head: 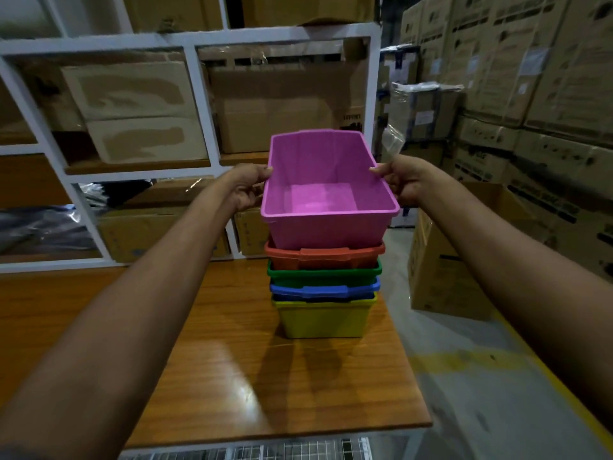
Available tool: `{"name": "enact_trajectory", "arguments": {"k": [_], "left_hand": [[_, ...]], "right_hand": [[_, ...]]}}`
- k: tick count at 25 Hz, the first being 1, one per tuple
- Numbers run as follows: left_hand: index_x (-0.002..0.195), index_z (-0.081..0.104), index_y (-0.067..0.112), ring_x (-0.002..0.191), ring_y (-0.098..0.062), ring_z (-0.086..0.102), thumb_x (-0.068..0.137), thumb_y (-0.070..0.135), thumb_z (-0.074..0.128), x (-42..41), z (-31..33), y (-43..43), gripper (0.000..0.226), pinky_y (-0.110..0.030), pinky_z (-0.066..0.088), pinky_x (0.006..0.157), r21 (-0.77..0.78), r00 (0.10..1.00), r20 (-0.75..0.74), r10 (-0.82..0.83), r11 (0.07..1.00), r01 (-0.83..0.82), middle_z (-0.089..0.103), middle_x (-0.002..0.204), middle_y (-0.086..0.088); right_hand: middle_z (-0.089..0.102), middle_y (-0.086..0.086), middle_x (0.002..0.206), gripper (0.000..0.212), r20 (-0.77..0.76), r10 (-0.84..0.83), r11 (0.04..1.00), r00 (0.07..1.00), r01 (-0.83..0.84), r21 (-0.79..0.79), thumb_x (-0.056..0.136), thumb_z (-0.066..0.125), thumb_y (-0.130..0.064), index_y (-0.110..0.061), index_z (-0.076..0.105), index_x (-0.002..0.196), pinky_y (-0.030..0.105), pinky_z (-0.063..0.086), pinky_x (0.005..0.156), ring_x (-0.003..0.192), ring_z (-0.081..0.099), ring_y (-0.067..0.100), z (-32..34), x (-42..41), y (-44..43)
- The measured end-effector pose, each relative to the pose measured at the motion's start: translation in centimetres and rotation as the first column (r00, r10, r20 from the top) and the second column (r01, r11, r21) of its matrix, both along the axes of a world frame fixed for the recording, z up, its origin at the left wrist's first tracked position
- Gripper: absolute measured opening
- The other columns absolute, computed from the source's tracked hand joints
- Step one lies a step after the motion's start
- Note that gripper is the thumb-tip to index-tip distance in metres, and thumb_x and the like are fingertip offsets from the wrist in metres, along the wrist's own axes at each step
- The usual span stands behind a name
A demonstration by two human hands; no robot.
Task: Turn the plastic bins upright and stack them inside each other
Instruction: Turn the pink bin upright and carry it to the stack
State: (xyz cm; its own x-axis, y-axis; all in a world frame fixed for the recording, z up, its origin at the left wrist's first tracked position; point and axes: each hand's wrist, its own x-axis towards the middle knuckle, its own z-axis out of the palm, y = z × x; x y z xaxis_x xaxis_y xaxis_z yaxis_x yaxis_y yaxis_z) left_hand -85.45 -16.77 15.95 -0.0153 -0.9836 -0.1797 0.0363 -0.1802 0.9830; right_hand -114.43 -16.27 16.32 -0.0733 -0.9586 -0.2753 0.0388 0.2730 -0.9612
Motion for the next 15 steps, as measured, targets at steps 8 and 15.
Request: {"name": "enact_trajectory", "arguments": {"k": [8,15], "left_hand": [[0.099,0.061,0.009,0.071,-0.012,0.063,0.105,0.011,0.052,-0.7,-2.1,-0.5,0.011,-0.025,0.057,0.073,0.097,0.992,0.085,0.094,0.990,-0.102,0.065,0.081,-0.003],[0.109,0.062,0.010,0.064,-0.009,0.063,0.103,0.011,0.054,0.2,-3.5,-0.5,0.010,-0.022,0.059,0.052,0.158,0.991,0.123,0.061,0.984,-0.080,0.064,0.079,-0.002]], "right_hand": [[0.063,0.010,0.049,0.009,-0.028,-0.005,0.987,1.000,0.010,0.162,0.100,0.055,-0.006,-0.004,0.060,0.093,0.022,0.046,0.032,0.029,0.058,0.017,-2.5,0.8,-1.1],[0.060,0.005,0.040,0.003,-0.059,-0.035,0.984,0.998,0.044,0.173,0.099,0.059,-0.008,-0.005,0.061,0.099,0.022,0.047,0.033,0.027,0.057,0.015,-4.3,1.4,-0.8]]}}
